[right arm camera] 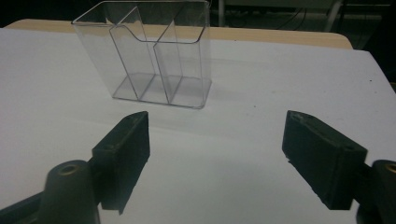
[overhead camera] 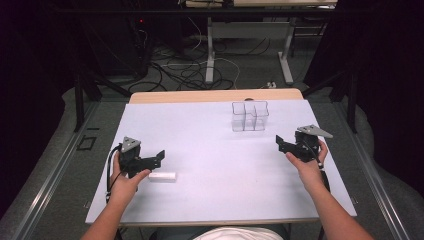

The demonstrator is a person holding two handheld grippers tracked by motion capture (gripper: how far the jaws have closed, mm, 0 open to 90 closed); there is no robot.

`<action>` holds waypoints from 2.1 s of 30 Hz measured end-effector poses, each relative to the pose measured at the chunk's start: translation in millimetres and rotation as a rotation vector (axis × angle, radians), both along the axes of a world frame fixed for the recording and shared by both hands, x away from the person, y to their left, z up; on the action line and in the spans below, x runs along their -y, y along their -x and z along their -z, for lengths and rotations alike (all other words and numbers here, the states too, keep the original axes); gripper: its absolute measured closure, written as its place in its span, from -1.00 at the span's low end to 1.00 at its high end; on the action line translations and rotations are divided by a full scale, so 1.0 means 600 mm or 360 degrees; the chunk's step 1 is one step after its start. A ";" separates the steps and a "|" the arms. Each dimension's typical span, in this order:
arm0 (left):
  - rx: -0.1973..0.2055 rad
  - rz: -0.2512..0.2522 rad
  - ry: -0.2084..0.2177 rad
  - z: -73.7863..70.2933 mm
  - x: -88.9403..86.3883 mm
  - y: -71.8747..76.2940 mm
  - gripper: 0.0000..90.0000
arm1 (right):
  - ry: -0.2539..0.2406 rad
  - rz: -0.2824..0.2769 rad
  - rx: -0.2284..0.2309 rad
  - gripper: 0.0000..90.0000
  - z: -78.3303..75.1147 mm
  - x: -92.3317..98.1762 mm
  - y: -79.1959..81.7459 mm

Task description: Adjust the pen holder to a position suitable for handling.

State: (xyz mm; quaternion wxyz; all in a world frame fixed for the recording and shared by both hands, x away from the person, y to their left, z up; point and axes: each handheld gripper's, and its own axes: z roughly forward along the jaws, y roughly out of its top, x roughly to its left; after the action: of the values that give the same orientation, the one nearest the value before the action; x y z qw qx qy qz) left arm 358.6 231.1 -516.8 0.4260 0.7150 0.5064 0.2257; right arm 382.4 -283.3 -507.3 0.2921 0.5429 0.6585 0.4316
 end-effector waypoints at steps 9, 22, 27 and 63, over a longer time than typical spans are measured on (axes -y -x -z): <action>0.0011 -0.0013 0.0004 -0.002 -0.004 0.005 -0.98 | -0.0002 -0.0056 0.0018 -0.13 -0.026 -0.009 -0.016; -0.0003 -0.0028 -0.0001 0.000 -0.007 0.004 -0.98 | 0.0058 -0.0137 -0.0065 -0.13 -0.058 -0.013 -0.070; -0.0005 -0.0034 -0.0004 0.000 -0.008 0.003 -0.98 | 0.0115 -0.0148 -0.0085 -0.12 -0.071 -0.014 -0.086; -0.0045 -0.0085 0.0017 0.007 -0.021 -0.003 -0.96 | 0.0192 -0.0196 -0.0285 0.90 -0.061 -0.038 -0.236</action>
State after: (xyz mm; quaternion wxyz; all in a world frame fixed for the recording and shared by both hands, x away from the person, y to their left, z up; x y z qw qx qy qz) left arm 360.1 243.5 -521.2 0.4164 0.7020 0.5324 0.2244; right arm 523.8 -260.7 -470.7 0.2372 0.5192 0.7388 0.3583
